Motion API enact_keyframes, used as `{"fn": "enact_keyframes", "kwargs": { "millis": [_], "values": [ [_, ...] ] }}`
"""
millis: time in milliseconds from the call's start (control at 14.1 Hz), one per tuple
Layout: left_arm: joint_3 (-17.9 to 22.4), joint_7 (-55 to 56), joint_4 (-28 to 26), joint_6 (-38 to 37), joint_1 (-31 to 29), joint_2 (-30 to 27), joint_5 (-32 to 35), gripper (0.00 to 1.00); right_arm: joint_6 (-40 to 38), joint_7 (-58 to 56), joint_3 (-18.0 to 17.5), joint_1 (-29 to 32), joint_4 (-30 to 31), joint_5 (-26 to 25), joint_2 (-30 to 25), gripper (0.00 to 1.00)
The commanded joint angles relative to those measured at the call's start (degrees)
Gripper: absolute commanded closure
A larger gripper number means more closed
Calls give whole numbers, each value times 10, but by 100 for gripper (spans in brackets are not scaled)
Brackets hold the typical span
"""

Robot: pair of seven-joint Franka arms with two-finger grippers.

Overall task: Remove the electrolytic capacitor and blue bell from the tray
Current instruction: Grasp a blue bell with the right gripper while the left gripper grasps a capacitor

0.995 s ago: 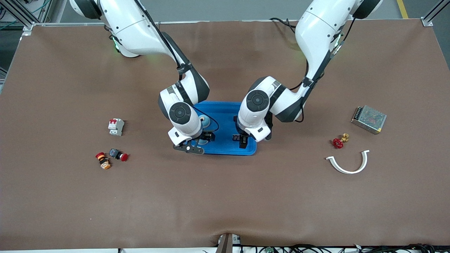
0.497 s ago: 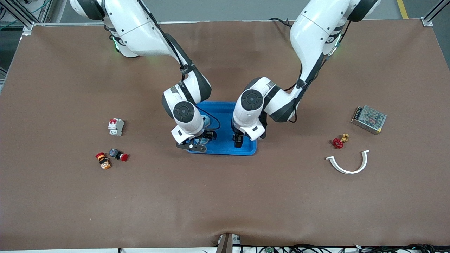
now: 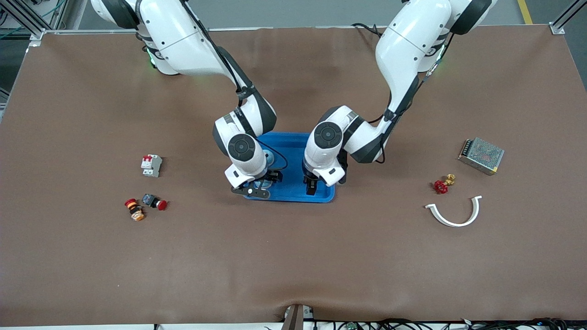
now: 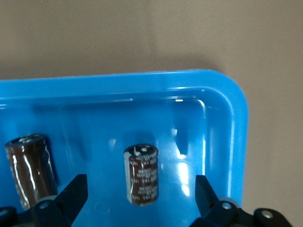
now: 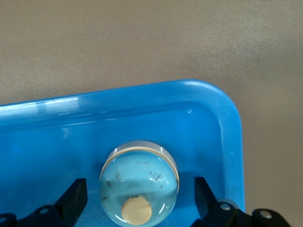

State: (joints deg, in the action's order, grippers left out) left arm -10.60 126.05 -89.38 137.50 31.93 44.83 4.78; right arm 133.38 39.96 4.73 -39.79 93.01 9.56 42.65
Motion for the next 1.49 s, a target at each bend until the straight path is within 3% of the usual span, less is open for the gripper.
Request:
{"fn": "enact_keyframes", "kwargs": {
  "millis": [0,355,710,781,852,1066,1137,1421],
  "values": [
    [8,14,13,6,14,16,22,0,7,8,6,-8,4,2,1,0],
    [8,14,12,18,13,21,23,0,7,8,6,-8,4,2,1,0],
    [8,14,13,18,10,21,22,0,6,8,6,-8,5,2,1,51],
    [8,15,13,18,11,20,22,3,5,8,6,-8,5,2,1,56],
    [8,15,13,18,12,20,21,20,4,8,6,-8,5,2,1,56],
    [8,10,13,18,14,20,23,95,-2,7,6,-3,3,2,-1,56],
    [8,10,13,18,13,19,23,100,-3,6,6,-3,2,2,-4,56],
    [8,8,13,18,13,16,23,100,-50,-4,10,3,-17,-1,-18,56]
  ]
}}
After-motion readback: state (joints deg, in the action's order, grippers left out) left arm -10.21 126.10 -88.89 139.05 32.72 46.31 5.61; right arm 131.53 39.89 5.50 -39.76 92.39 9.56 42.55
